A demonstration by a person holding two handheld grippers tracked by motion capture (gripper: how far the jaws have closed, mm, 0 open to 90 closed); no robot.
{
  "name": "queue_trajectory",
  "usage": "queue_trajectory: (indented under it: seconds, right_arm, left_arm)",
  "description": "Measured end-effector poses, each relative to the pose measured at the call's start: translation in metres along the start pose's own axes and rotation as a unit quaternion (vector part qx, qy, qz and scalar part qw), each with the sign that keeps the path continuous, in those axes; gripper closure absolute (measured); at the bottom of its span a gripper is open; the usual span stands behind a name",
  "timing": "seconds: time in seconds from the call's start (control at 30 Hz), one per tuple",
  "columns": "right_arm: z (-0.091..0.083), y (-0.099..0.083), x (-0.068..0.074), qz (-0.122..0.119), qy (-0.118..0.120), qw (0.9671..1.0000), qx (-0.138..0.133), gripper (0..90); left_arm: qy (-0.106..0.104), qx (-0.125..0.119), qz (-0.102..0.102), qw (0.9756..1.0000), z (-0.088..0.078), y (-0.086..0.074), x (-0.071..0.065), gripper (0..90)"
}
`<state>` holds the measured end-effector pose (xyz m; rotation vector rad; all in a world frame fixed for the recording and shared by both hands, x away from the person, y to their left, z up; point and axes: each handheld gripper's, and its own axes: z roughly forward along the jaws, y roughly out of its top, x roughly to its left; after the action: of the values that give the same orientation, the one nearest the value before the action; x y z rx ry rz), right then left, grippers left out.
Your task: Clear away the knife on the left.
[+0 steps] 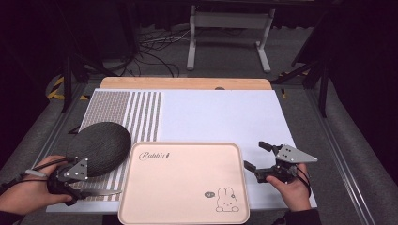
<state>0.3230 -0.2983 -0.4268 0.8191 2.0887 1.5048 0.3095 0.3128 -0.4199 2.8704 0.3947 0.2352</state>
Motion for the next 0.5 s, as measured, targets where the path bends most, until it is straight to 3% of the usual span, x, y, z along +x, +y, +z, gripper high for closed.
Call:
queue_trajectory:
  seconds: [0.17,0.4,0.5]
  right_arm:
    - [-0.0006,-0.0003,0.0002,-0.001,0.001,1.0,0.0,7.0]
    - [-0.0007,-0.0001,0.0006,-0.002,0.003,1.0,0.0,6.9]
    - [-0.0005,0.0001,0.0008,-0.003,0.004,1.0,0.0,6.9]
  left_arm:
    - [-0.02,0.024,0.012,0.9994,0.0001,0.0004,-0.0011,28.2]
    - [-0.032,0.06,0.024,0.9974,0.0024,-0.0037,0.0014,34.4]
    - [-0.042,0.069,0.013,0.9966,0.0056,-0.0074,0.0041,34.4]
